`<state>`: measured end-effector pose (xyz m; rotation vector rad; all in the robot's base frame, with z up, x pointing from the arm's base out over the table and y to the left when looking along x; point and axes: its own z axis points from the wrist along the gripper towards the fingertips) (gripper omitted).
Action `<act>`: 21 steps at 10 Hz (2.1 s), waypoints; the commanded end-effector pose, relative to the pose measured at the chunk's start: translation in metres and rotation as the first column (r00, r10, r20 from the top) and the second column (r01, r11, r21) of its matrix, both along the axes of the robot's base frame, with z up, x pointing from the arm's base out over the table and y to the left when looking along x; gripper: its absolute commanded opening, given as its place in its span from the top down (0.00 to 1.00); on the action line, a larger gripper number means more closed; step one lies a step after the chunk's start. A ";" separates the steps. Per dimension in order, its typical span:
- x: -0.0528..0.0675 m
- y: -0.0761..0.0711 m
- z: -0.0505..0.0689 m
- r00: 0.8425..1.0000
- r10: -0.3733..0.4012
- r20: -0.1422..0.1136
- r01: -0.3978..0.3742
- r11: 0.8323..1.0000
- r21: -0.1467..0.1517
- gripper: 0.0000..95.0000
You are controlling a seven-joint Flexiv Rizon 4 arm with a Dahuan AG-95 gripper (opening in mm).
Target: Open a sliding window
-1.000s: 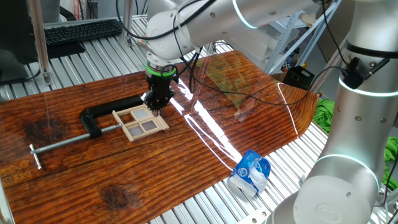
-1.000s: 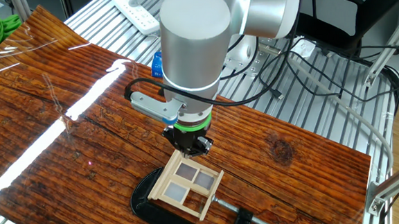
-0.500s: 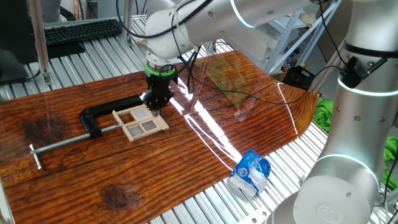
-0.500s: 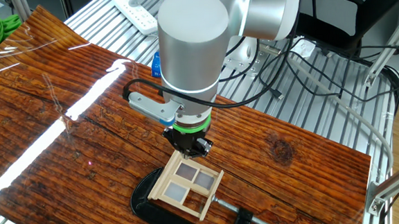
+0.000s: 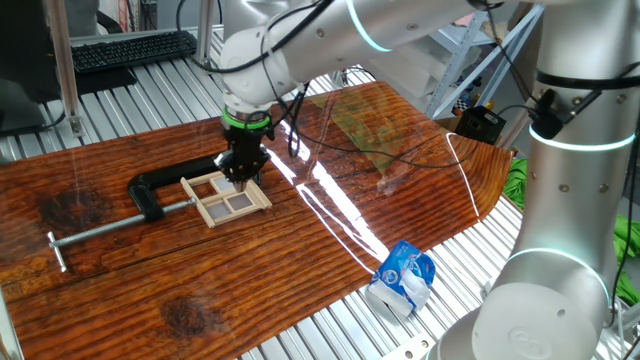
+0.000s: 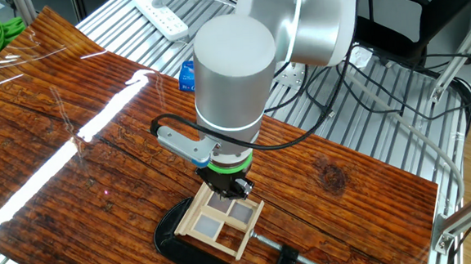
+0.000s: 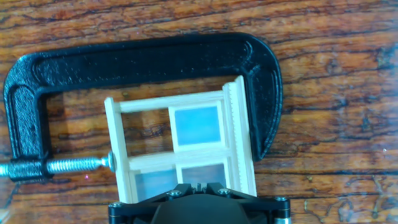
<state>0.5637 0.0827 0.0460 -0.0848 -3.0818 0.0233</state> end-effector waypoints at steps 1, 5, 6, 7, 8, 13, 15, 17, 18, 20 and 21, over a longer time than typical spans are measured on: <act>0.001 0.002 -0.005 1.000 0.000 0.003 0.000 1.000 -0.006 1.00; 0.003 0.004 -0.012 1.000 0.011 -0.006 -0.011 1.000 -0.002 1.00; 0.004 0.005 -0.015 1.000 0.009 -0.006 -0.009 1.000 0.000 1.00; 0.004 0.006 -0.018 1.000 0.006 -0.006 -0.006 1.000 0.011 1.00; 0.005 0.007 -0.020 1.000 0.007 -0.005 -0.007 1.000 0.013 1.00; 0.006 0.009 -0.026 1.000 0.012 -0.005 -0.012 1.000 0.019 1.00; 0.006 0.009 -0.027 1.000 0.011 -0.005 -0.011 1.000 0.019 1.00; 0.005 0.009 -0.028 1.000 0.011 -0.006 -0.011 1.000 0.018 1.00; 0.005 0.009 -0.029 1.000 0.013 -0.006 -0.013 1.000 0.017 1.00; 0.005 0.009 -0.029 1.000 0.014 -0.006 -0.014 1.000 0.017 1.00; 0.004 0.009 -0.030 1.000 0.016 -0.006 -0.015 1.000 0.017 1.00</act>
